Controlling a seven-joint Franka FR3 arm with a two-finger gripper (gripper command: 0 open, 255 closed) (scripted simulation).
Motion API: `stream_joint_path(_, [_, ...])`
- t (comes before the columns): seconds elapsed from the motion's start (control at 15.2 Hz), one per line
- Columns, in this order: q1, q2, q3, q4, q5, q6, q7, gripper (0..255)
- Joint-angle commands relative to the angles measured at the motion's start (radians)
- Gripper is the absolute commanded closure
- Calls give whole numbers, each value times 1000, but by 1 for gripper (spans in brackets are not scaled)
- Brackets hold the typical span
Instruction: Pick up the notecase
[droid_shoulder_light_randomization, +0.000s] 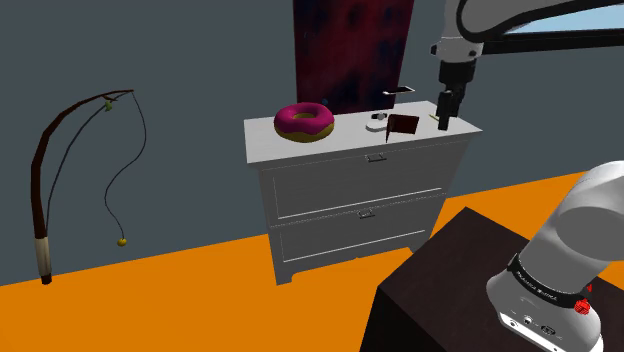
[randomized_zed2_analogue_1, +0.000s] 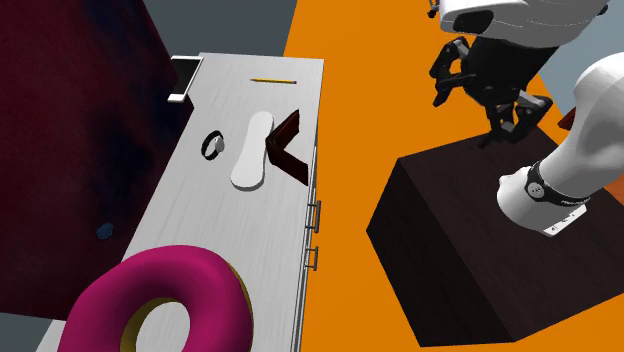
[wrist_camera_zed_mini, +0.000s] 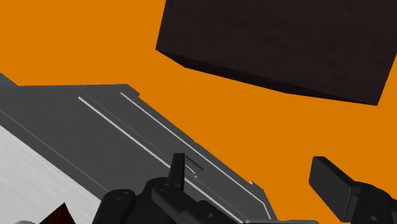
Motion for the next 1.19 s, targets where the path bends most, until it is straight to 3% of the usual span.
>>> stream_joint_path(0.0, [-5,61,-41,22,-19,52,-70,0])
stream_joint_path(0.53, [-6,330,-171,180,-16,206,-335,0])
stream_joint_path(1.12, [-29,682,-244,470,114,290,-649,0])
